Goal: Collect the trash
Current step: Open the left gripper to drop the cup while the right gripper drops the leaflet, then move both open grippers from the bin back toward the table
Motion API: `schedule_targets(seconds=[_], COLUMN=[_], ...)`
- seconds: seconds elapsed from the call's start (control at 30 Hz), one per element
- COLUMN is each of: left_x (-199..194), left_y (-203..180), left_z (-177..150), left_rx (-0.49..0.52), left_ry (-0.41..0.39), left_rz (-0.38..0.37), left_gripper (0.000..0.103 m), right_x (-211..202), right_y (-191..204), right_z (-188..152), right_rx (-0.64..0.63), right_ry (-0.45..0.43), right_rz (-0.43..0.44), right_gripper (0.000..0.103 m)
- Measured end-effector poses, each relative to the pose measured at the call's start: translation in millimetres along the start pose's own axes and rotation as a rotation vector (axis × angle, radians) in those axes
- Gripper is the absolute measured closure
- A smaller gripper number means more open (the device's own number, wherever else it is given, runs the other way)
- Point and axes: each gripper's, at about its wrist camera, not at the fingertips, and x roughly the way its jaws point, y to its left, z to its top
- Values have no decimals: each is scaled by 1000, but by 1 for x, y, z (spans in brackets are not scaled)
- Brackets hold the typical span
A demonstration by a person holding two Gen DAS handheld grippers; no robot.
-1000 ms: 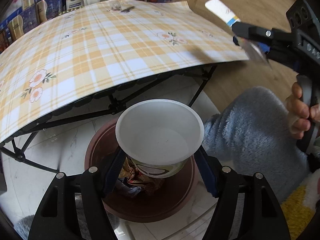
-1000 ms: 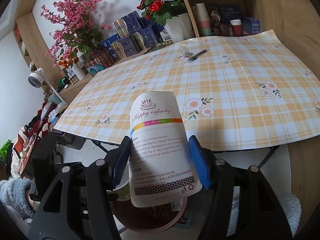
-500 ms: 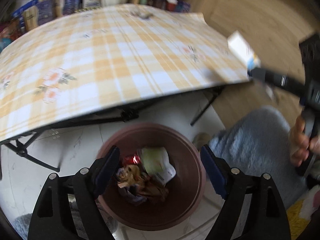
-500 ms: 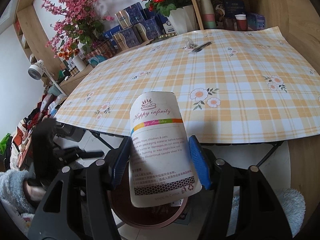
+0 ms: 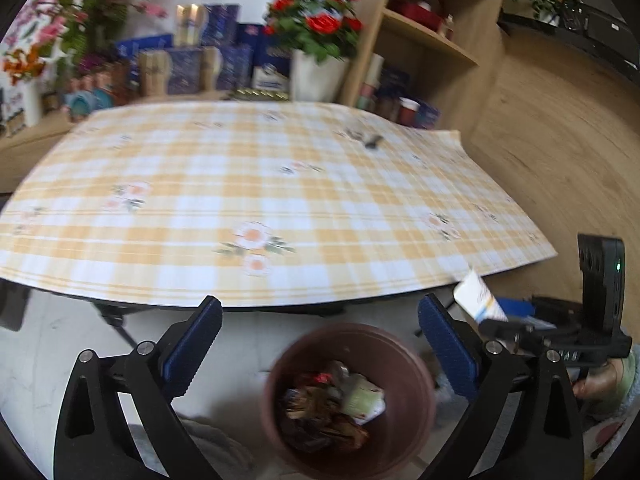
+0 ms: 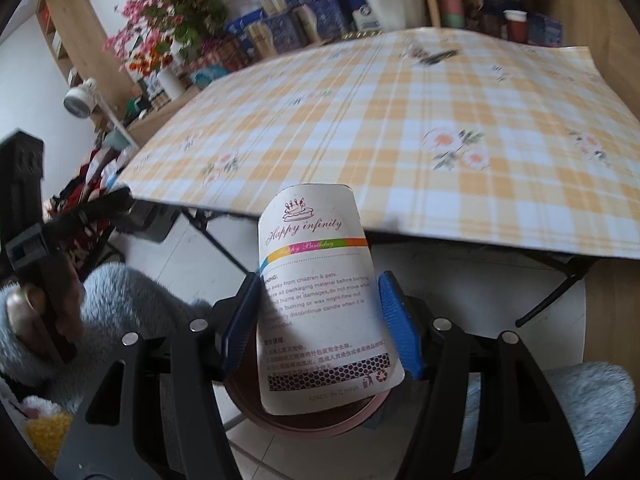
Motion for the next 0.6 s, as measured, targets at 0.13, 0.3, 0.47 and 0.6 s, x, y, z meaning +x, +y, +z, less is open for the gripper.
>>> schedule_targets(seconds=[0.13, 0.3, 0.47, 0.6], left_x=[-11, -15, -6, -3], left_y=[9, 17, 12, 11], left_z=[-10, -17, -20, -21], left_rx=[36, 8, 42, 48], left_ry=[-44, -71, -38, -32], left_rz=[75, 121, 136, 131], left_gripper=[6, 6, 6, 6], right_x=[18, 39, 54, 59], right_y=[9, 21, 28, 36], right_z=[-5, -12, -24, -28], right_rx=[5, -41, -54, -78], right_ry=[49, 95, 122, 124], right_rz=[31, 20, 29, 42], right_gripper=[41, 41, 38, 31])
